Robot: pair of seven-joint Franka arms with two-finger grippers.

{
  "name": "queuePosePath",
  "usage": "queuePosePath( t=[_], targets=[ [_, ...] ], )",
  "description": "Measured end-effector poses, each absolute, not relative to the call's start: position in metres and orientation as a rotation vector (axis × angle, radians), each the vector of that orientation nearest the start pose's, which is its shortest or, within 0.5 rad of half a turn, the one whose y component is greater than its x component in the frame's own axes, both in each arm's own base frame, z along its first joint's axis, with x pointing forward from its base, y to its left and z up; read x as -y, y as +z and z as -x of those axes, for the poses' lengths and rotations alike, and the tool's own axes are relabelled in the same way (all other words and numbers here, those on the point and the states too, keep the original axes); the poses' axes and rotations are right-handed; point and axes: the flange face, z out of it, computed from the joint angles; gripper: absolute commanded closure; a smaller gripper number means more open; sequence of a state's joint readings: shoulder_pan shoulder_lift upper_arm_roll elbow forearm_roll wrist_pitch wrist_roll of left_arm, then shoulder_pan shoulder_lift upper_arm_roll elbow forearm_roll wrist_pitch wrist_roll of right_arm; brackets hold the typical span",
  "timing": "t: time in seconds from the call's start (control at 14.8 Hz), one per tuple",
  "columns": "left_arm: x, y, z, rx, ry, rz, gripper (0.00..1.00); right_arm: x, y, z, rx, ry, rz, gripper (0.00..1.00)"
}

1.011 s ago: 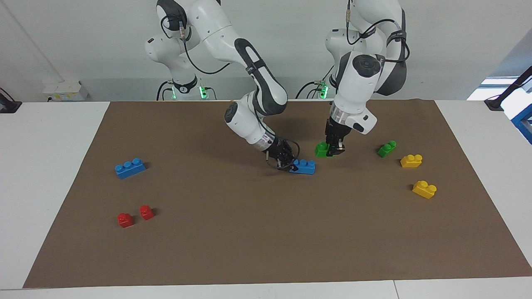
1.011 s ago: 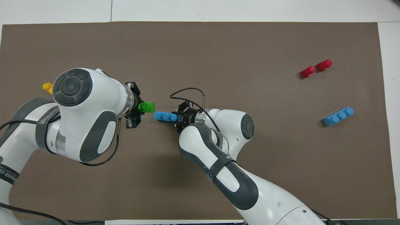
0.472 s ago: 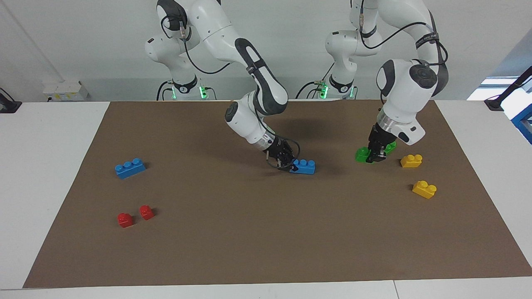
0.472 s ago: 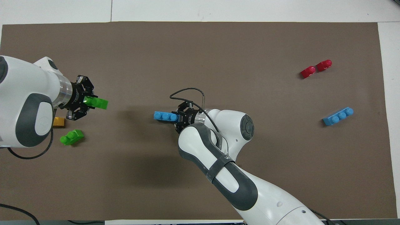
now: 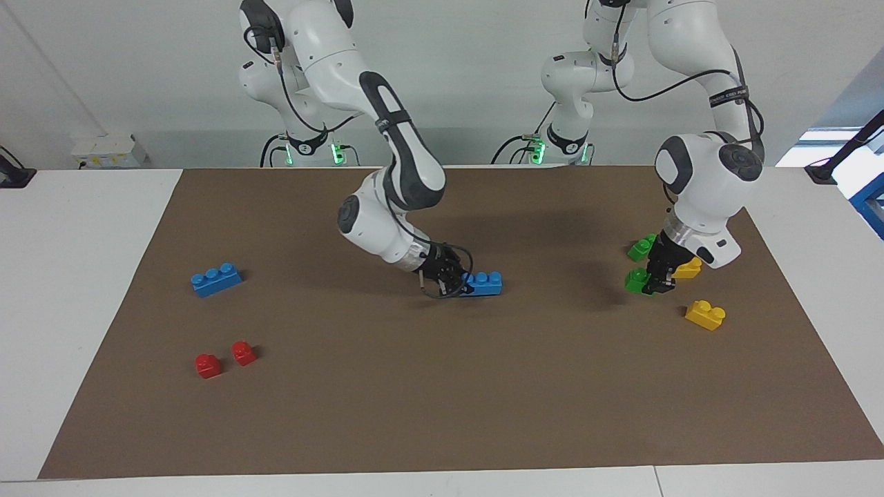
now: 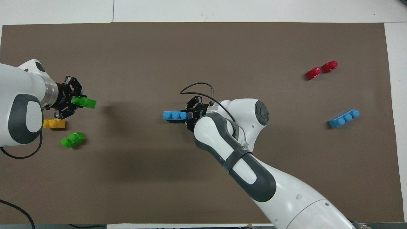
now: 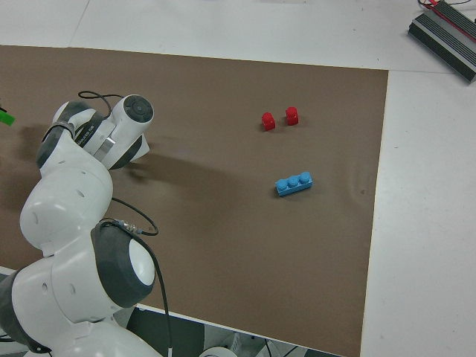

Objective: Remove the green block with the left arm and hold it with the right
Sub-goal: 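Set the green block by the yellow blocks while the right gripper carries blue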

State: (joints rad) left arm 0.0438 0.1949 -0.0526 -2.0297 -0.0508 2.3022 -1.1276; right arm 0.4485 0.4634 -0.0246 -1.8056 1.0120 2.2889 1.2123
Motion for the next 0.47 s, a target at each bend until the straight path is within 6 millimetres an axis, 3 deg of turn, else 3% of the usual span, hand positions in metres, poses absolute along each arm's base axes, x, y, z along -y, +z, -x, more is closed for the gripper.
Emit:
queuePosePath(
  t=[0.27, 0.47],
  targets=[
    [-0.004, 0.328, -0.602, 1.623, -0.036, 2.772, 1.0, -0.179, 0.353, -0.629, -1.679, 0.782, 1.906, 1.0],
    [-0.004, 0.316, -0.606, 1.488, -0.019, 2.836, 1.0, -0.087, 0.362, -0.633, -1.614, 0.801, 1.969, 1.0]
  ],
)
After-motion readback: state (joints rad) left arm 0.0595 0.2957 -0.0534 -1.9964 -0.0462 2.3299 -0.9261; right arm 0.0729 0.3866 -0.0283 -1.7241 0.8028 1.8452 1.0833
